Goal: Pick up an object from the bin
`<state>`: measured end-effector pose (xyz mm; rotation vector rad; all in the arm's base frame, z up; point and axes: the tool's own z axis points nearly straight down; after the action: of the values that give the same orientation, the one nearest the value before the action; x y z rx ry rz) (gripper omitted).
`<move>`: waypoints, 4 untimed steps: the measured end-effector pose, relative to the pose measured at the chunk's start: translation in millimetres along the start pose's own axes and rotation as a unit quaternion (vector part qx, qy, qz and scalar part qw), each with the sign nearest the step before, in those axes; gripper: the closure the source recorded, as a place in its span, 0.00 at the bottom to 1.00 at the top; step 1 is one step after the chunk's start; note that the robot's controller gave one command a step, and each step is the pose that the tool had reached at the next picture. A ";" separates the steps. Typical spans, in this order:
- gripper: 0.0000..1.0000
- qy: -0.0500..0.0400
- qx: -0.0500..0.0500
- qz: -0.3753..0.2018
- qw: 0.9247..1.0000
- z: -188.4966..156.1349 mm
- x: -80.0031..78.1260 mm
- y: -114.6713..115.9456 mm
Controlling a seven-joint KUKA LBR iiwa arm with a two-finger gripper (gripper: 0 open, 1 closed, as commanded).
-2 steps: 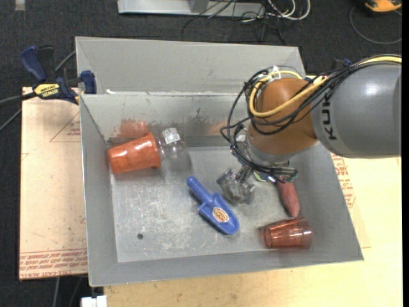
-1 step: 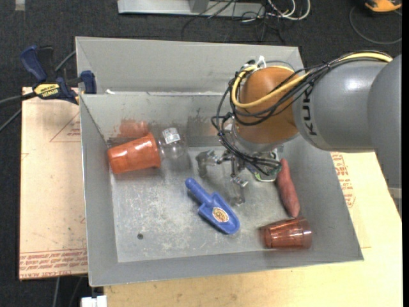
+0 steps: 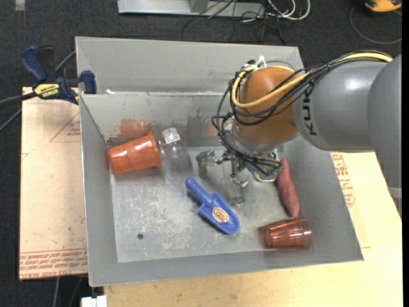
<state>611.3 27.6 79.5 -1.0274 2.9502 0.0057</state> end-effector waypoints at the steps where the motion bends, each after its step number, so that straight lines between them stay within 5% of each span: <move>1: 0.00 0.000 -0.003 -0.020 1.000 9.8 18.3 93.9; 2: 0.00 0.000 -0.002 -0.016 1.000 9.5 16.5 87.9; 3: 0.00 -0.002 -0.003 -0.133 0.991 -22.5 20.7 83.3; 4: 0.00 -0.001 -0.003 0.023 1.000 5.3 12.6 153.5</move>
Offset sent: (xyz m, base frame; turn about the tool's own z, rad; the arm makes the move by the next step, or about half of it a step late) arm -0.0378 0.0434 -0.0095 -0.0010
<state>506.1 140.1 73.6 -0.9584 2.9740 0.0144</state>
